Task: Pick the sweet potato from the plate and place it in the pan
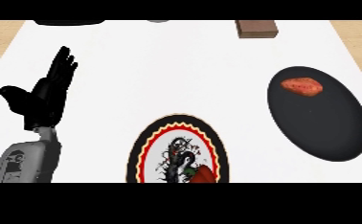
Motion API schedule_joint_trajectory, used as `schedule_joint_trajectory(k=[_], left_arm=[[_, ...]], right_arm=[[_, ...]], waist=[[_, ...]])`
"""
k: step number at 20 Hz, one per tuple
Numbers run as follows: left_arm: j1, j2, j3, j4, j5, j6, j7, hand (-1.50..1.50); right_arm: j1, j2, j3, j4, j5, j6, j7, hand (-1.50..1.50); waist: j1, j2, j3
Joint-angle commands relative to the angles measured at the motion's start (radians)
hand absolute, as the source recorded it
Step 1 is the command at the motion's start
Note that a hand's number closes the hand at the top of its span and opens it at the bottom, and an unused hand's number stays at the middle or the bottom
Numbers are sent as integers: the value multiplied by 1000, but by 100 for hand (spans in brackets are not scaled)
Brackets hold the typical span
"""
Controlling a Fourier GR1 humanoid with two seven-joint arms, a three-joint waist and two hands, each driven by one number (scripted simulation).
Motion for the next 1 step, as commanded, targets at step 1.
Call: schedule_joint_trajectory(k=[1], left_arm=[[20, -38, -37, -53, -27, 29, 10, 0]], right_arm=[[78, 8, -71, -106, -56, 54, 67, -150]], waist=[[15, 2, 1]])
